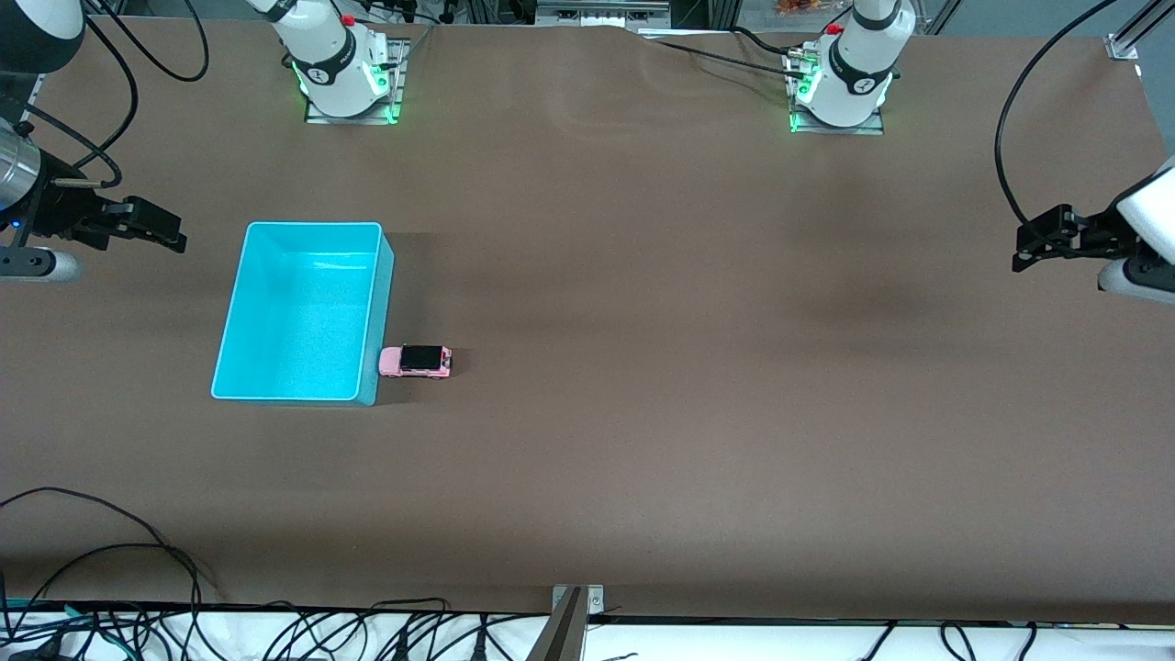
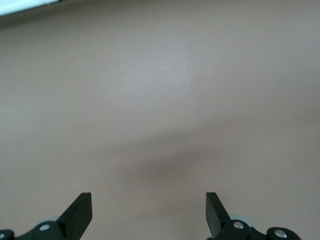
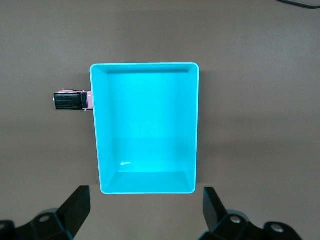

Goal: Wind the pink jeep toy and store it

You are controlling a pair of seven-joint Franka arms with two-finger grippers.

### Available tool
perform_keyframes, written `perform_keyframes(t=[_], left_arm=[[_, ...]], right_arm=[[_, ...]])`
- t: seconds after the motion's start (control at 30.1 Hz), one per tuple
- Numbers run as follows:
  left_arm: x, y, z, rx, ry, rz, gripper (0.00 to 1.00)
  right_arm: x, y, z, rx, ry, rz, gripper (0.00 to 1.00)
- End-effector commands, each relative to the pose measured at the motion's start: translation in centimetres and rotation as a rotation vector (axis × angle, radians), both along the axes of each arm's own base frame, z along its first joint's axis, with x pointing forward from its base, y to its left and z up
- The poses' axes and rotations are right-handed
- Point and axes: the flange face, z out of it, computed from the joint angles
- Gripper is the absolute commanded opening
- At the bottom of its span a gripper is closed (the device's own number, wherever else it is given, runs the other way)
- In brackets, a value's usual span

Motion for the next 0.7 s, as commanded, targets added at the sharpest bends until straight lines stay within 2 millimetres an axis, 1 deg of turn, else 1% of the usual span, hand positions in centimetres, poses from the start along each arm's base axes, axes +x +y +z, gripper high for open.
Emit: perform_keyframes(t=[0.0,0.07,0.2,0.27,0.43,0.47,0.5,0.6,0.66], left_arm=[[-2.9,-0.3,1.6,0.022,-0.057,0.004,1.0],[-3.4,-0.3,2.3,0.046,-0.065,0.005,1.0],[-5.1,-0.4,2.4,0.05,-0.057,0.005,1.0],[-5.2,-0.3,2.3,0.042,-0.054,0.005,1.0],[-5.2,-0.3,2.4,0.039,-0.054,0.008,1.0],[-5.2,-0.3,2.5,0.039,-0.054,0.008,1.0],[-5.3,-0.4,2.6,0.039,-0.051,0.007,1.0],[-5.5,-0.7,2.6,0.038,-0.031,0.004,1.0],[-5.6,-0.8,2.7,0.038,-0.03,0.004,1.0]], right_arm=[[-0.4,-0.1,0.3,0.001,0.004,0.008,1.0],[-0.4,-0.2,0.3,0.0,0.004,0.007,1.0],[-0.4,-0.1,0.3,0.0,0.004,0.008,1.0],[-0.4,0.0,0.4,0.0,0.003,0.01,1.0],[-0.5,1.0,0.2,-0.001,0.009,0.028,1.0],[-0.5,1.5,0.1,0.001,0.01,0.039,1.0],[-0.5,2.5,0.0,0.002,0.012,0.065,1.0],[-0.5,4.0,0.0,0.011,0.009,0.158,1.0],[-0.5,4.7,-0.3,0.018,0.015,0.224,1.0]])
